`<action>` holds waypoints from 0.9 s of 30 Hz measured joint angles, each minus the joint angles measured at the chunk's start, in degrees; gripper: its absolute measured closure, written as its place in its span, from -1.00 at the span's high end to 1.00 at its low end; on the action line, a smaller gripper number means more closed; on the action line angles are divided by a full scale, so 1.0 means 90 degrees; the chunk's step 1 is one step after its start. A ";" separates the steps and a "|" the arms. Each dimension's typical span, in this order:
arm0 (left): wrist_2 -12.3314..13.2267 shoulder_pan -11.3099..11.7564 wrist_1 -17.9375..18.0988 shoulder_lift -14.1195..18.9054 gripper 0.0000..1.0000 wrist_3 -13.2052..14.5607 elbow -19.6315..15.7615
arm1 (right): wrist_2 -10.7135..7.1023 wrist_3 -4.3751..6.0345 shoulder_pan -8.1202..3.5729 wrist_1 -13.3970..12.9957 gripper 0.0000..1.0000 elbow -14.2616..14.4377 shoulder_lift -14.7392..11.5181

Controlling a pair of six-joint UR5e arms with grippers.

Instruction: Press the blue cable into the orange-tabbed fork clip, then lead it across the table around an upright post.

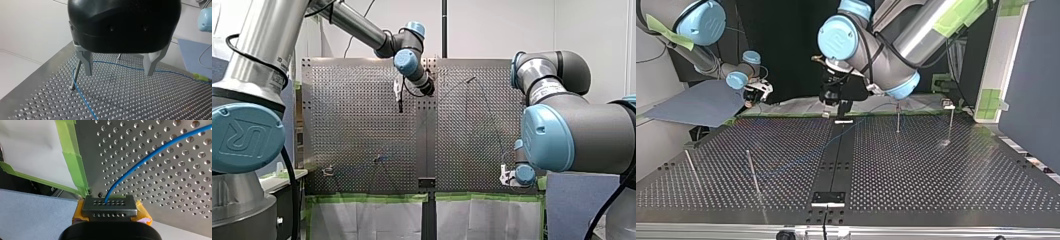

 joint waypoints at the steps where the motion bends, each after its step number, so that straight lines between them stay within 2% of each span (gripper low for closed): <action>1: 0.0005 0.0001 0.0064 0.0000 1.00 -0.0058 -0.0060 | 0.0000 0.0000 0.0002 -0.0001 -1.00 -0.0001 0.0000; 13: 0.0130 0.0068 0.0697 0.0003 1.00 -0.0518 -0.0694 | 0.0000 -0.0008 0.0006 0.0000 -1.00 0.0000 0.0000; 27: 0.0066 0.0142 0.1461 0.0002 1.00 -0.0461 -0.1458 | 0.0000 -0.0028 0.0050 0.0009 -1.00 -0.0001 0.0000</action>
